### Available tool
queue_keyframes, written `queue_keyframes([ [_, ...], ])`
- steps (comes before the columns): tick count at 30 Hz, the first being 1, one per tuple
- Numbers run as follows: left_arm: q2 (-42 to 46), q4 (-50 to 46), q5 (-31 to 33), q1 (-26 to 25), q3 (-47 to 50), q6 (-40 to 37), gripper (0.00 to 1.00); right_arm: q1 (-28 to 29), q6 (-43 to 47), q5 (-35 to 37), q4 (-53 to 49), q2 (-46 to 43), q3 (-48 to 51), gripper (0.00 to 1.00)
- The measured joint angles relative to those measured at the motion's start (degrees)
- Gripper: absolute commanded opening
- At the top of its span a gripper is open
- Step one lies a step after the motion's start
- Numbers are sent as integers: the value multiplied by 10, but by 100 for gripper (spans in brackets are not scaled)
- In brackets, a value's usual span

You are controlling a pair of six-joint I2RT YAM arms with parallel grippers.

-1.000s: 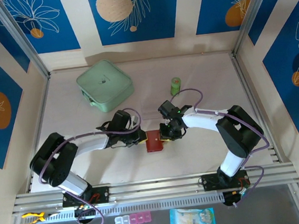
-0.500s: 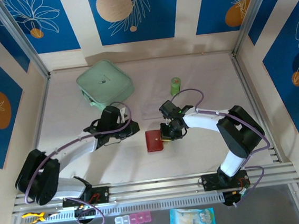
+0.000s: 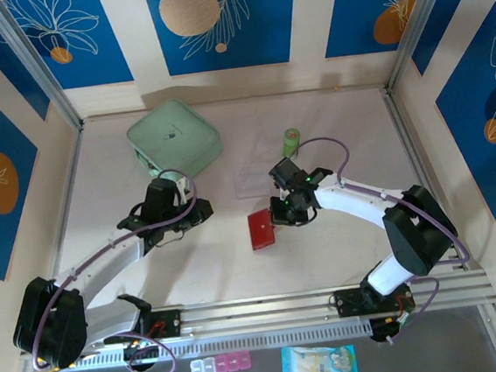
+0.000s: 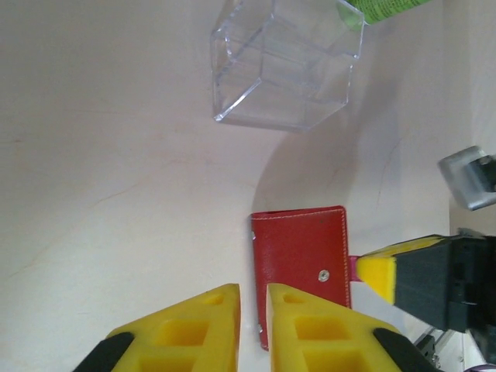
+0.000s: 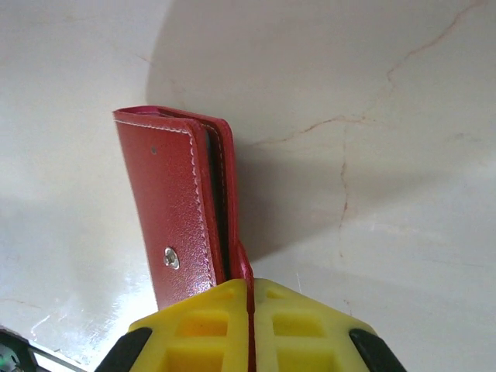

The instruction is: Take the credit cards out of the card holder

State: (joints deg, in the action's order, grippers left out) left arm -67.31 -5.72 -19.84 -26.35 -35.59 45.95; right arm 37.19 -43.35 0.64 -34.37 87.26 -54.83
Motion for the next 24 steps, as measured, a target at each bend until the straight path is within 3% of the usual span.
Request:
queue_keyframes([
  [14,5,-7,-3,4,6,-11,18,52,10,0,-40,27,-100,7],
  [24,-33,21,-53,4,12,-10,15,75,10,4,-54,44,-128,7],
])
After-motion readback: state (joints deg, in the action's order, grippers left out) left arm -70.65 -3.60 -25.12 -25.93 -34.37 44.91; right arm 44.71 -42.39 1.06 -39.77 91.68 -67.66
